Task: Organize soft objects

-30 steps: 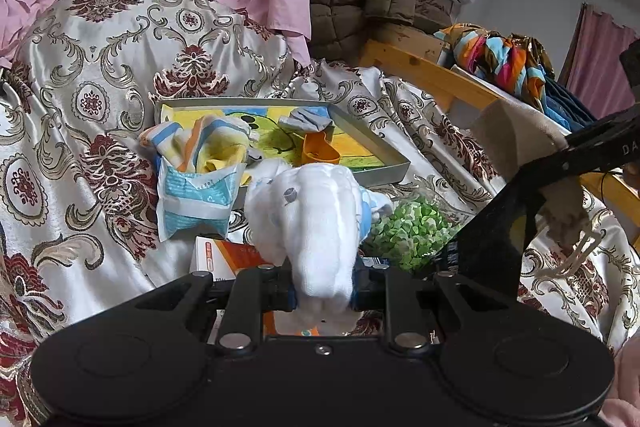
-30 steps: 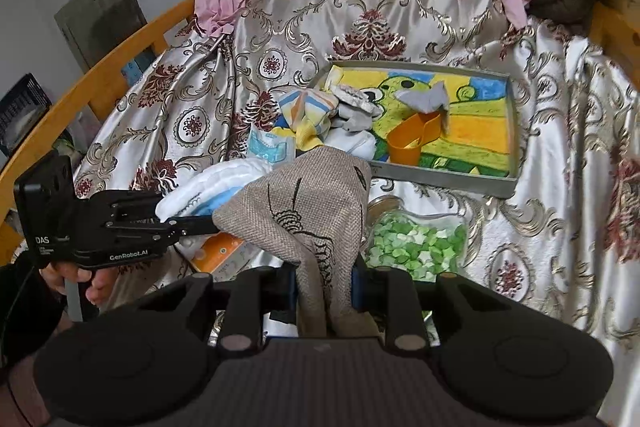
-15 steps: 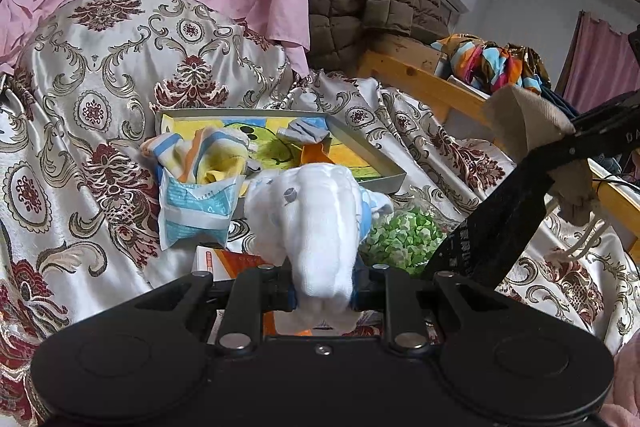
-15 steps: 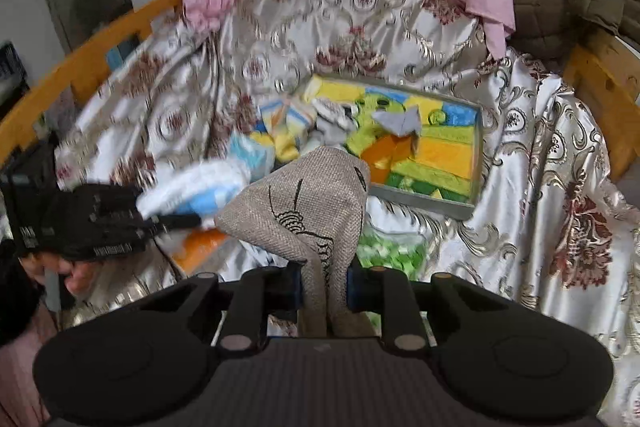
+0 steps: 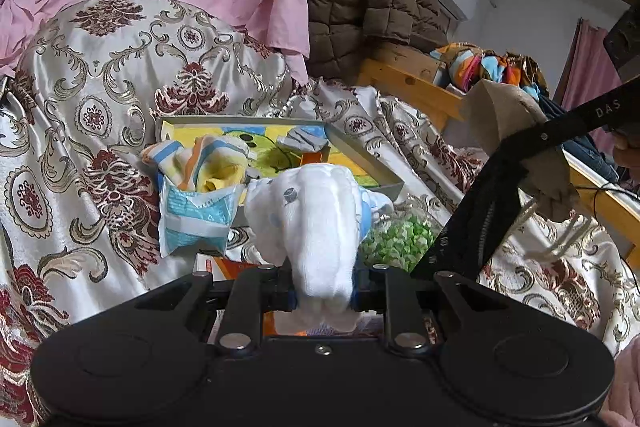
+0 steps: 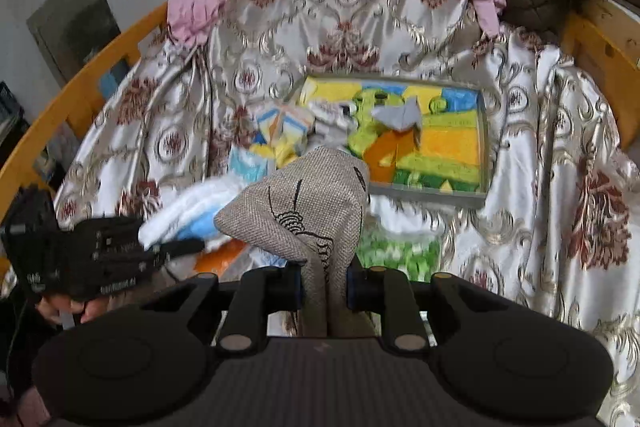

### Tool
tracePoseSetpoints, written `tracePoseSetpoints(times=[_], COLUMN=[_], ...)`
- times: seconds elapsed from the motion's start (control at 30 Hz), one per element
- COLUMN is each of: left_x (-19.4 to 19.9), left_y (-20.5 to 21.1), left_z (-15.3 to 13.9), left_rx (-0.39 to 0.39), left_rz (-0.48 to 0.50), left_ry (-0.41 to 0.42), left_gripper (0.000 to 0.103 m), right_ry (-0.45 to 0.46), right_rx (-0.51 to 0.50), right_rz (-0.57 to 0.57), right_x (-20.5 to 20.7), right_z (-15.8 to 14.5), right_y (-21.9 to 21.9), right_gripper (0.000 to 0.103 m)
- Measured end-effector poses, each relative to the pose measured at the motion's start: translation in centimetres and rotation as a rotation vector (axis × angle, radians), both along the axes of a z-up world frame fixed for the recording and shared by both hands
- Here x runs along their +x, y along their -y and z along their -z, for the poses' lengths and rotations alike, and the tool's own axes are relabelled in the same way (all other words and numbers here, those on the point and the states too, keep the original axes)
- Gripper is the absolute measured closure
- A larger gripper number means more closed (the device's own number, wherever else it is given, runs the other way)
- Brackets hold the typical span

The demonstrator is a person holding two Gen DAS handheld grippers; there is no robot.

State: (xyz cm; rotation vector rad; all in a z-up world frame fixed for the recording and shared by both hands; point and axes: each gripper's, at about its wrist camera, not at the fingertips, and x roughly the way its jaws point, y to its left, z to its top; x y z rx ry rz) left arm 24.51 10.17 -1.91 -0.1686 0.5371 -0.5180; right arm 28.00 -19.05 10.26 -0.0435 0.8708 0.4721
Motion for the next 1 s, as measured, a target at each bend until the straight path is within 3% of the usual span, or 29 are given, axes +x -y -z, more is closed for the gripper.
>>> tracePoseSetpoints(times=[0.17, 0.3, 0.37, 0.47, 0.63, 0.87, 1.0], left_x=[0.8, 2.1, 2.2, 2.2, 2.0, 1.9, 1.6], left_y=[-0.1, -0.5, -0.5, -0.5, -0.5, -0.6, -0.5], left_z=[-0.9, -2.2, -2.3, -1.9, -1.6, -1.6, -1.7], left_rx=[-0.019, -0.095, -0.099, -0.084, -0.092, -0.087, -0.091], left_rz=[-0.029, -0.061, -0.065, -0.058, -0.052, -0.064, -0.062], left_ry=[0.033, 0.074, 0.083, 0.069, 0.066, 0.067, 0.072], left_gripper=[0.079, 0.079, 0.079, 0.079, 0.079, 0.079, 0.079], right_ry=[0.041, 0.064, 0.074, 0.073, 0.087, 0.111, 0.090], right_rx=[-0.010, -0.027, -0.008, -0.072, -0.097, -0.076, -0.146], right_rz=[-0.010, -0.012, -0.010, -0.027, -0.038, -0.064, -0.093], right_x=[1.2, 2.5, 3.0, 3.2, 3.0, 1.8, 1.4], right_z=[-1.3, -2.1, -2.6, -2.6, -3.4, -5.1, -4.2], right_y=[-0.5, -1.2, -1.5, -2.5, -3.3, -3.6, -4.7], right_gripper=[0.081, 0.081, 0.081, 0.080, 0.080, 0.080, 0.079])
